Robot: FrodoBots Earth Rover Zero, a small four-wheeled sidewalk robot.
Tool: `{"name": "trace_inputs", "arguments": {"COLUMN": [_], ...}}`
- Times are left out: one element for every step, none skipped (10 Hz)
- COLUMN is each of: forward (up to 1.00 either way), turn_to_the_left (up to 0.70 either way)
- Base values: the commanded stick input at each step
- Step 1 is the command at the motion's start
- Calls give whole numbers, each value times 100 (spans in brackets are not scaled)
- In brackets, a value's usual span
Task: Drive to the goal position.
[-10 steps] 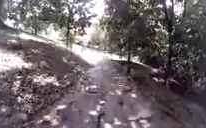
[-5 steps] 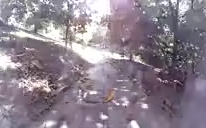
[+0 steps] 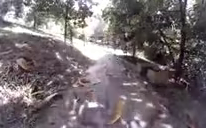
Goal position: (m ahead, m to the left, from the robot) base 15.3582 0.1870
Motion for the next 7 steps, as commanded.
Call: {"name": "trace_inputs", "arguments": {"forward": [0,24,80,85,85,85,85], "turn_to_the_left": [0,0,0,0,0,-5,-20]}}
